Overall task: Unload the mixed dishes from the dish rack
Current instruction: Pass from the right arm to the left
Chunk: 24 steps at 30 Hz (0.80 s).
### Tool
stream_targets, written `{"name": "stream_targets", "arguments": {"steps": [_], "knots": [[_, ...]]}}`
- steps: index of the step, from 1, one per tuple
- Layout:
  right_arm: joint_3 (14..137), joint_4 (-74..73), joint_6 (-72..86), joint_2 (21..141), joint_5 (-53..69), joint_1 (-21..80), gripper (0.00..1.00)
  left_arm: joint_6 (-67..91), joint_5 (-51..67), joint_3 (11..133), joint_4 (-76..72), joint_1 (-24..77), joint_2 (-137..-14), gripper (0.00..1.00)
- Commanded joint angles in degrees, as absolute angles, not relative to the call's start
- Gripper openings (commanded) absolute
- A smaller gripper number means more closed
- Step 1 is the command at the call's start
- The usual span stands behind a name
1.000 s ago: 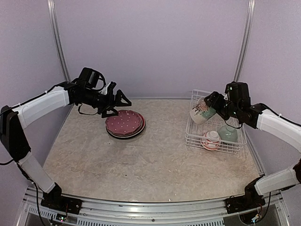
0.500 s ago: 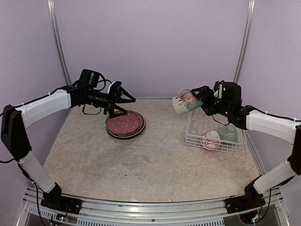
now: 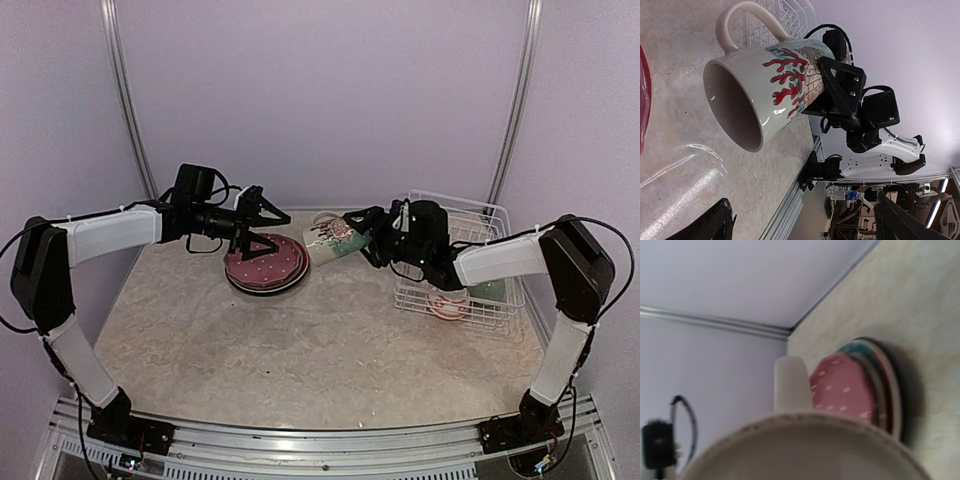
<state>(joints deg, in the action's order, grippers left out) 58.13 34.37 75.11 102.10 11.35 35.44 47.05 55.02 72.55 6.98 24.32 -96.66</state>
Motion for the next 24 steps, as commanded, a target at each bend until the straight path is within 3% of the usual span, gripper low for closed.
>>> {"name": "stream_targets", "arguments": {"steps": [1, 8, 19, 24], "knots": [[64.24, 52.18, 81.27, 104.83, 13.26, 37.76, 0.0, 49.32, 53.88, 70.96, 2.75, 23.79, -97.9, 0.91], [69.5, 53.87, 83.17, 109.7, 13.53, 40.82, 0.0, 53.97, 55.3, 67.54, -7.09, 23.72, -98.88, 0.87], [70.85, 56.77, 85.34, 111.9, 12.83, 43.39, 0.0, 57.51, 56.25, 63.05, -17.79, 23.58, -97.17, 0.57], [70.63, 57.76, 86.17, 112.55, 12.5, 44.18, 0.0, 57.93, 55.92, 62.07, -19.7, 23.39, -96.67, 0.49]]}}
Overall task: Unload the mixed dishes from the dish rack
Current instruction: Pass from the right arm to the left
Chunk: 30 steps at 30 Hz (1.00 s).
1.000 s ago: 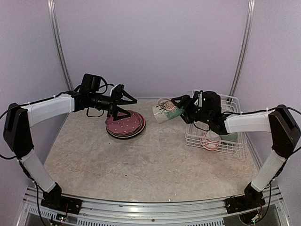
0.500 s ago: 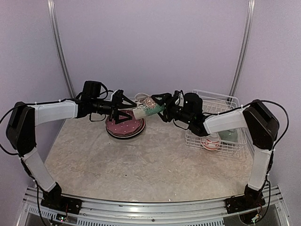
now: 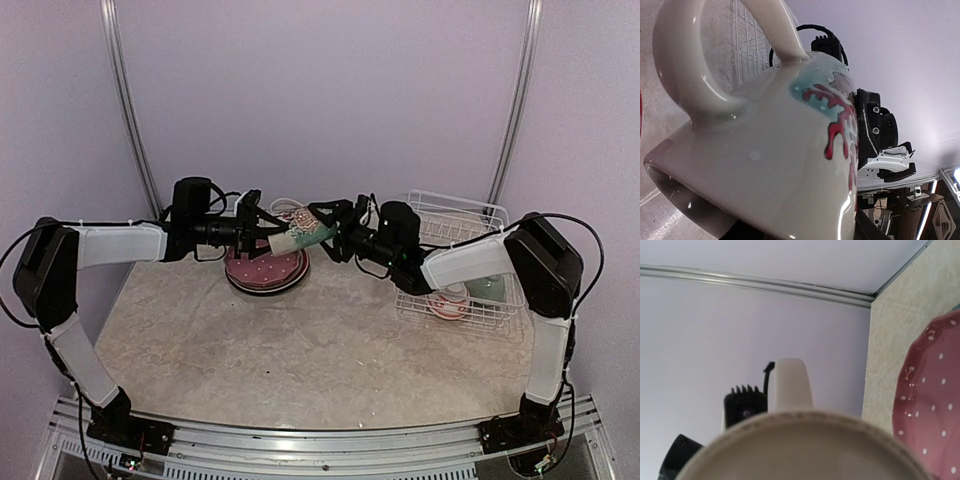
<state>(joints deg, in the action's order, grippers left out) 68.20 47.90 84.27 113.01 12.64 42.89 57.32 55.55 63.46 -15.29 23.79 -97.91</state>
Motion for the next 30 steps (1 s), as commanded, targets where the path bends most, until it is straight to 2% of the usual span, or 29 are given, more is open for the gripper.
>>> {"name": "stream_targets", "arguments": {"steps": [1, 10, 17, 21, 22, 26, 28, 30], "knots": [[70.78, 58.05, 86.29, 112.66, 12.55, 44.32, 0.0, 58.02, 56.09, 61.98, -20.11, 23.43, -96.54, 0.47], [71.39, 60.49, 88.01, 114.12, 12.86, 45.49, 0.0, 59.57, 57.66, 61.52, -23.55, 23.16, -96.13, 0.28], [70.79, 61.77, 88.55, 114.74, 13.12, 45.5, 0.0, 60.64, 58.83, 61.43, -25.71, 22.62, -95.92, 0.01], [69.41, 62.95, 88.45, 114.36, 12.66, 45.43, 0.2, 59.82, 58.51, 61.44, -25.03, 22.09, -94.9, 0.0], [69.17, 62.91, 88.01, 114.11, 12.51, 45.37, 0.27, 59.65, 58.5, 61.44, -24.97, 22.0, -94.4, 0.0], [67.46, 59.74, 86.19, 112.18, 11.86, 45.1, 0.69, 58.69, 58.37, 61.53, -24.61, 20.9, -92.96, 0.0], [65.98, 59.6, 85.35, 111.12, 11.19, 44.93, 0.84, 58.29, 58.44, 61.4, -24.9, 19.98, -92.14, 0.0], [64.1, 61.36, 85.19, 110.47, 10.63, 44.64, 0.94, 58.81, 59.06, 61.08, -26.36, 18.91, -91.2, 0.0]]}}
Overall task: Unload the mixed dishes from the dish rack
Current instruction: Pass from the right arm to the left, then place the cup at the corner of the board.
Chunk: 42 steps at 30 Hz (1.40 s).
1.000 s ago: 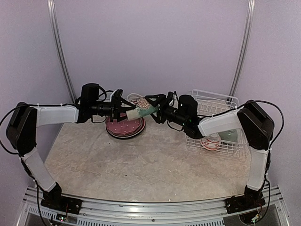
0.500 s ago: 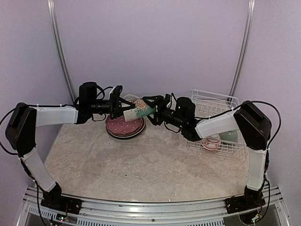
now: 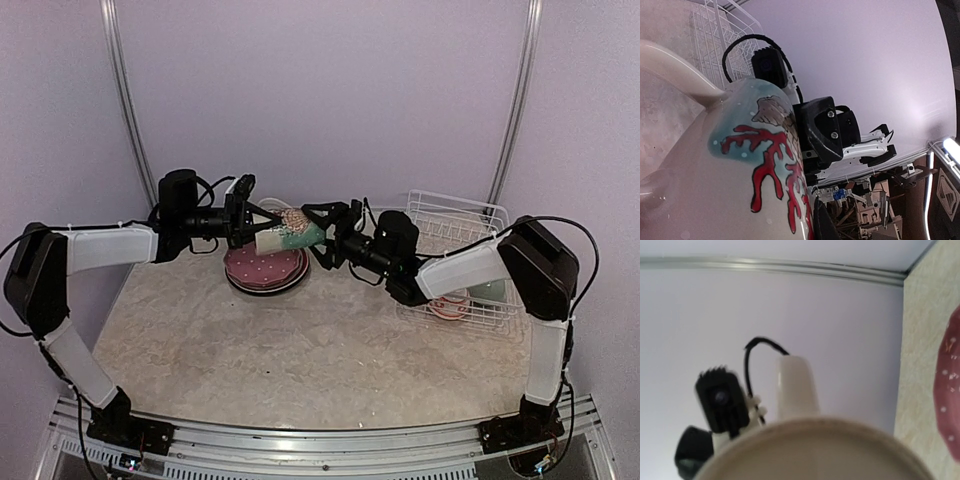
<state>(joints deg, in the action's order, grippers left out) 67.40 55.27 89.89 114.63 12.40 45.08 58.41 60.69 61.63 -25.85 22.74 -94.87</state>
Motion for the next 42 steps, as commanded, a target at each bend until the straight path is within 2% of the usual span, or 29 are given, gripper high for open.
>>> {"name": "stream_targets", "arguments": {"steps": [1, 7, 10, 16, 18, 22, 31, 38, 42], "knots": [[63.33, 62.4, 85.17, 110.4, 10.74, 44.5, 0.98, 59.54, 59.33, 60.68, -27.78, 18.25, -90.8, 0.0], [60.78, 60.86, 83.13, 108.36, 10.54, 43.42, 1.0, 62.05, 59.21, 59.37, -31.5, 15.2, -89.5, 0.0], [62.4, 50.66, 77.62, 105.58, 9.21, 43.26, 1.0, 55.83, 53.8, 62.15, -17.14, 14.11, -87.64, 0.0], [66.81, 27.05, 65.11, 99.95, 2.56, 43.34, 1.0, 41.6, 27.69, 70.77, 16.28, 13.22, -83.21, 0.0], [69.96, 18.59, 60.04, 99.0, -0.01, 43.32, 1.0, 39.92, 18.22, 73.32, 23.16, 12.76, -82.98, 0.0], [73.74, 8.2, 54.95, 97.41, -4.97, 43.38, 1.0, 40.35, 7.25, 77.12, 33.23, 11.58, -84.17, 0.0], [81.71, -8.74, 47.1, 95.84, -13.38, 43.75, 1.0, 37.97, 0.22, 90.1, 49.65, 11.2, -97.2, 0.0], [88.81, -22.32, 42.4, 96.61, -20.9, 44.66, 1.0, 36.3, 3.35, 94.6, 54.18, 10.96, -104.44, 0.0], [88.01, -23.37, 41.99, 95.01, -23.22, 44.76, 1.0, 35.74, 3.71, 96.39, 55.68, 10.19, -107.55, 0.0]]}}
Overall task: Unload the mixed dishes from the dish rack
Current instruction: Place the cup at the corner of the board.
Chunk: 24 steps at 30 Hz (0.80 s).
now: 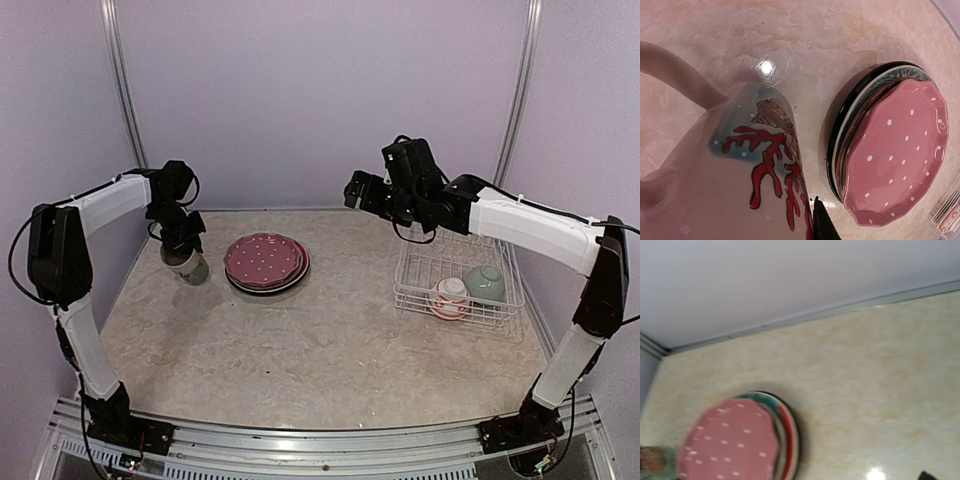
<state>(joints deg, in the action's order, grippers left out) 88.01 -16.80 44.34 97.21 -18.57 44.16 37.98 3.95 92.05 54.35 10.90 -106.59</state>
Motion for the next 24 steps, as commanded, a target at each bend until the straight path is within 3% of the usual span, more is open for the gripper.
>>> {"name": "stream_targets", "arguments": {"steps": [1, 11, 18, 24], "knots": [[87.65, -23.04, 41.88, 94.59, -23.27, 44.78, 1.0, 35.65, 3.76, 96.68, 56.07, 10.05, -108.41, 0.0], [86.8, -24.07, 41.48, 92.91, -25.64, 45.21, 1.0, 34.91, 6.84, 99.17, 57.42, 9.6, -112.93, 0.0], [85.4, -26.08, 40.64, 91.44, -28.24, 45.32, 1.0, 34.72, 7.11, 98.77, 56.78, 9.14, -112.33, 0.33], [85.38, -30.71, 39.89, 91.23, -31.14, 45.31, 1.0, 34.51, 7.91, 97.83, 55.7, 9.05, -110.47, 0.49]]}}
